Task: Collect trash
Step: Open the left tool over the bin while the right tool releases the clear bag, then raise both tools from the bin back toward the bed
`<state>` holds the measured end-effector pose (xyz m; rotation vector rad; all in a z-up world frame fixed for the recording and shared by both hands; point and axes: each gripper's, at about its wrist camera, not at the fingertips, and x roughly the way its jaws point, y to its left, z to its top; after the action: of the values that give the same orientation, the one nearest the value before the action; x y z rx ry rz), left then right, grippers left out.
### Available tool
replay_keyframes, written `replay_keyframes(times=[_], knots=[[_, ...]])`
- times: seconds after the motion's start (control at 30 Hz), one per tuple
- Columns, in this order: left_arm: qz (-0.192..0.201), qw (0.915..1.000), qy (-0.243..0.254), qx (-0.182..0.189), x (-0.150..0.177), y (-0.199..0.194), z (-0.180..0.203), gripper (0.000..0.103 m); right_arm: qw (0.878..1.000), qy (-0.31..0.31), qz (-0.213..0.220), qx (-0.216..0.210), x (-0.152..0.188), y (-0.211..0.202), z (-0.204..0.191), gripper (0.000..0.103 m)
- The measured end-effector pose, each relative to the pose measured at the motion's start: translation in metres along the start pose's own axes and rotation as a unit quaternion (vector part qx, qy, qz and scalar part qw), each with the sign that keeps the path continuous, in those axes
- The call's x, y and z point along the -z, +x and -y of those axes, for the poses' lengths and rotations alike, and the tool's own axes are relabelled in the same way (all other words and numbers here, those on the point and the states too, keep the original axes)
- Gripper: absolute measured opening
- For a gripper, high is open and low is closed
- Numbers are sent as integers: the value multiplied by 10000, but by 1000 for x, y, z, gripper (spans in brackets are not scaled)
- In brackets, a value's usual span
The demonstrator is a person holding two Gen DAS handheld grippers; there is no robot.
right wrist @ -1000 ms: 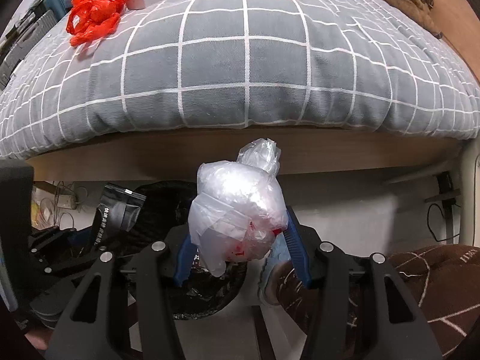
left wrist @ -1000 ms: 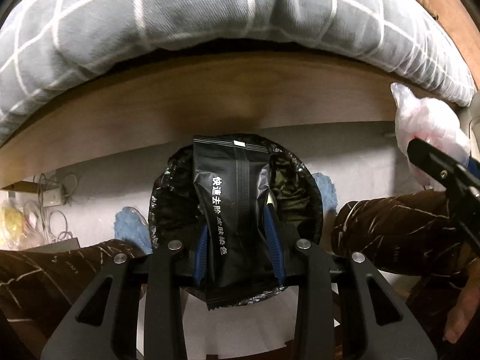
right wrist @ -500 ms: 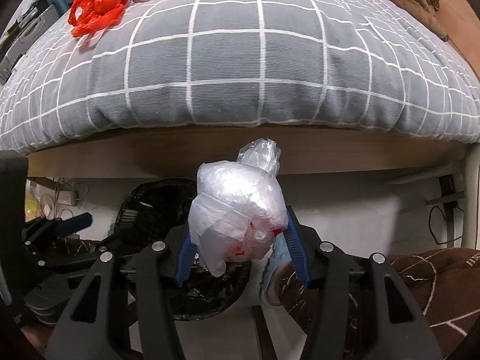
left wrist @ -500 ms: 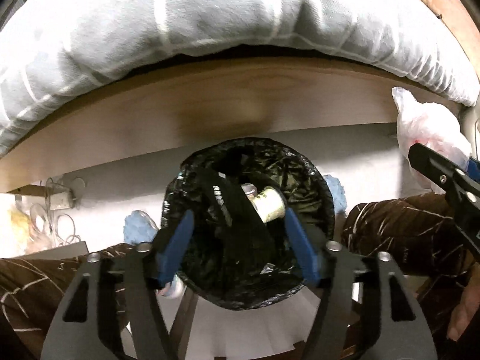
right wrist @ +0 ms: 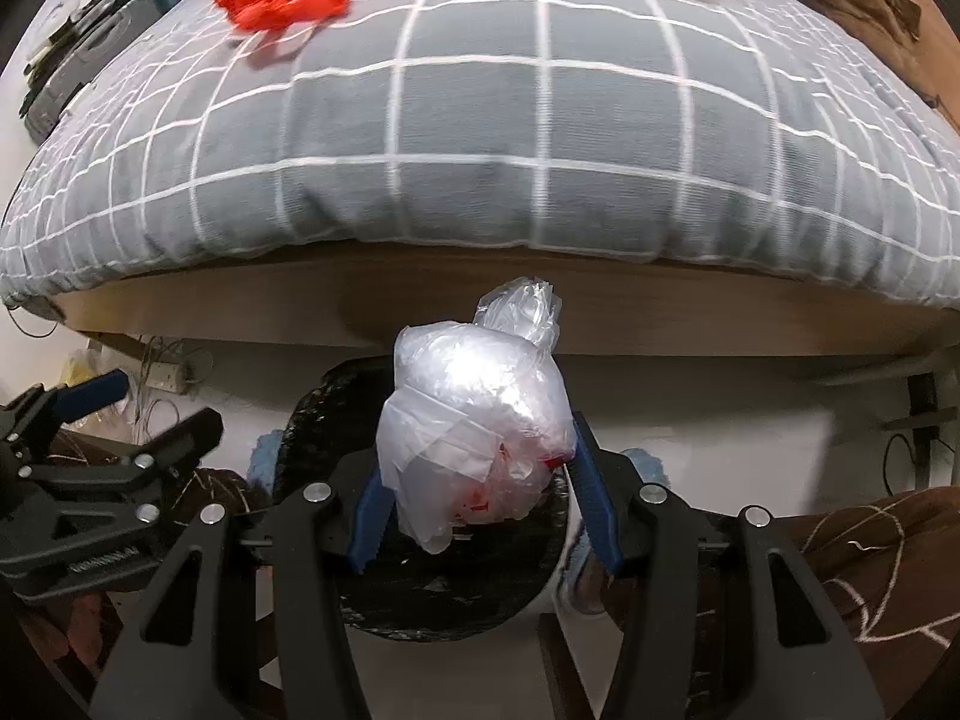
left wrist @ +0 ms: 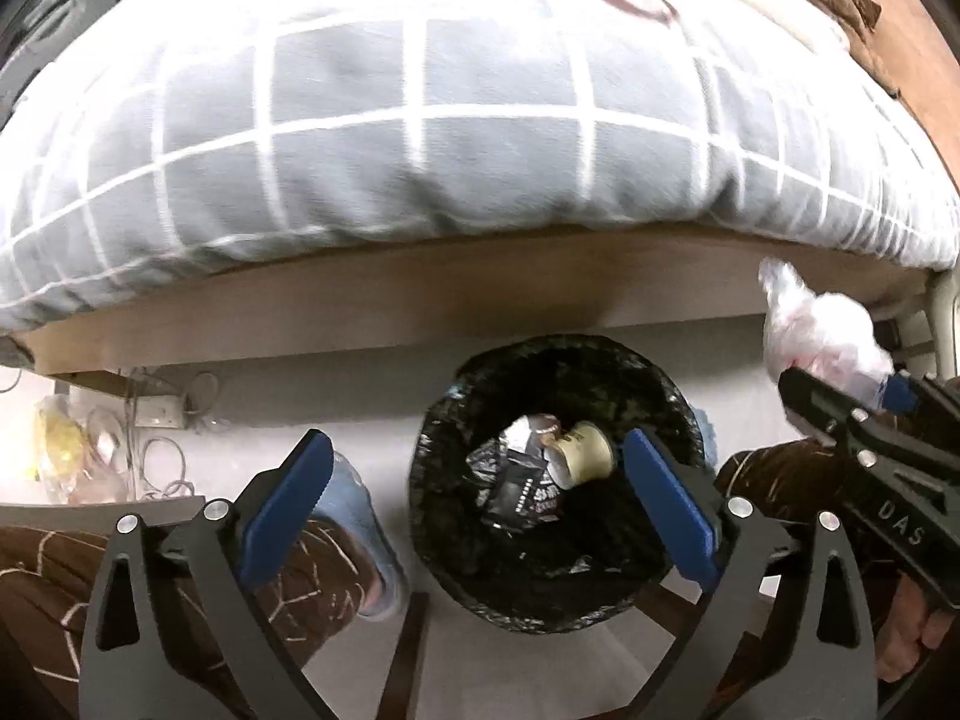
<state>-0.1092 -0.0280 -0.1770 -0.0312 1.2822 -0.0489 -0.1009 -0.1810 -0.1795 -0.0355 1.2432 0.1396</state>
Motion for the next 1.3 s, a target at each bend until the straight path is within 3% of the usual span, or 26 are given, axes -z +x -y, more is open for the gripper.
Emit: replay_keyframes(times=[0.63, 1.0, 1.3], knots=[[57, 9993, -334, -179, 5, -10, -40, 97, 9988, -373, -290, -97, 10, 27, -64, 53], [108, 9987, -376, -318, 5, -10, -42, 97, 9992, -371, -103, 90, 6, 15, -45, 84], [236, 9990, -262, -256, 1, -15, -30, 97, 9982, -304, 327, 403, -1, -12, -18, 93]])
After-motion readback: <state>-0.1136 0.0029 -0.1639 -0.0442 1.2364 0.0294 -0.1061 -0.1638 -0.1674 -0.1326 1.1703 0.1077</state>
